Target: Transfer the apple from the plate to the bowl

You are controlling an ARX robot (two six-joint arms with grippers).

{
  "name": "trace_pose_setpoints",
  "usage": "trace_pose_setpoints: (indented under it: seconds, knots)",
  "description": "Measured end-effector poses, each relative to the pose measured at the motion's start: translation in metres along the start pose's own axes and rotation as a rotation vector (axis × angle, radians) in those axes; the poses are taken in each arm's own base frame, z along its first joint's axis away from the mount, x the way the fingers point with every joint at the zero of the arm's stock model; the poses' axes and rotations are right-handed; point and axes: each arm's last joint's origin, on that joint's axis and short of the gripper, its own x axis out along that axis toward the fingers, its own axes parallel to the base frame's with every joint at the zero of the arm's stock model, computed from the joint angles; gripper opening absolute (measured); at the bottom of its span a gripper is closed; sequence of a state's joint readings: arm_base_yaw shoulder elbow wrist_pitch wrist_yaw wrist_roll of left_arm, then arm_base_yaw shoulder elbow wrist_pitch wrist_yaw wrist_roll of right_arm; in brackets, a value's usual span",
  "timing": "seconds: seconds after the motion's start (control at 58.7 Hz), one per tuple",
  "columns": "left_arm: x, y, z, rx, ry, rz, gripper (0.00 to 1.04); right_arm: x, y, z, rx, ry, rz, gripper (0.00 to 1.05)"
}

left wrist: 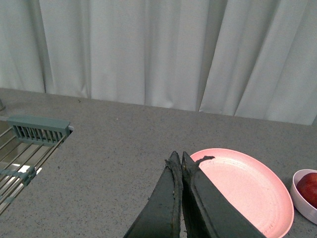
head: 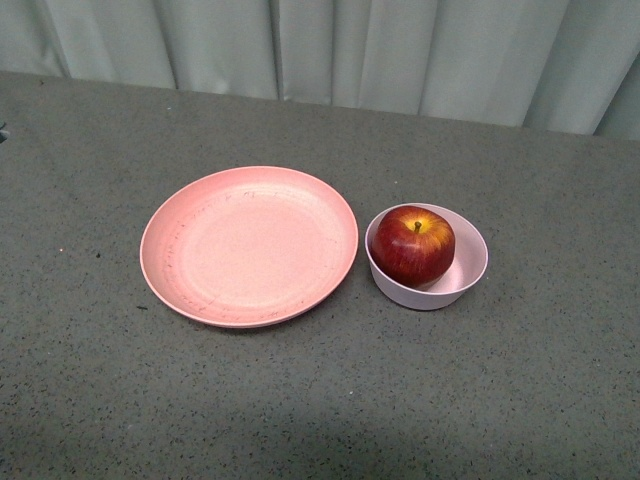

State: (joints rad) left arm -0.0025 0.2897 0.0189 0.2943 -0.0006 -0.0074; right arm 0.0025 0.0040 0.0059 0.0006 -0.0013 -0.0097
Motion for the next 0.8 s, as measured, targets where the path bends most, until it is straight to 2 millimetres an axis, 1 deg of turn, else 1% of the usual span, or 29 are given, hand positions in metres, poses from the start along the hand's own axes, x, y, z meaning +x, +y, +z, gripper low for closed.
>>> trace_pose_setpoints:
  seconds: [0.443, 0.528, 0.562, 0.681, 0.767, 0.801]
  knots:
    - [-0.008, 0.0, 0.0, 0.0, 0.001, -0.001, 0.04, 0.0, 0.0, 0.0, 0.0, 0.0, 0.0, 0.95]
    - [-0.015, 0.0, -0.005, 0.0, 0.035, -0.001, 0.04, 0.0, 0.0, 0.0, 0.0, 0.0, 0.0, 0.95]
    - [-0.018, 0.0, -0.004, 0.0, 0.017, -0.001, 0.04, 0.0, 0.0, 0.0, 0.0, 0.0, 0.0, 0.95]
    - [-0.019, 0.0, -0.003, 0.0, 0.008, -0.001, 0.04, 0.0, 0.0, 0.0, 0.0, 0.0, 0.0, 0.95]
    - [-0.019, 0.0, -0.003, 0.0, 0.008, -0.001, 0.2, 0.0, 0.0, 0.0, 0.0, 0.0, 0.0, 0.95]
    - [-0.019, 0.0, -0.003, 0.0, 0.008, -0.001, 0.24, 0.0, 0.0, 0.0, 0.0, 0.0, 0.0, 0.95]
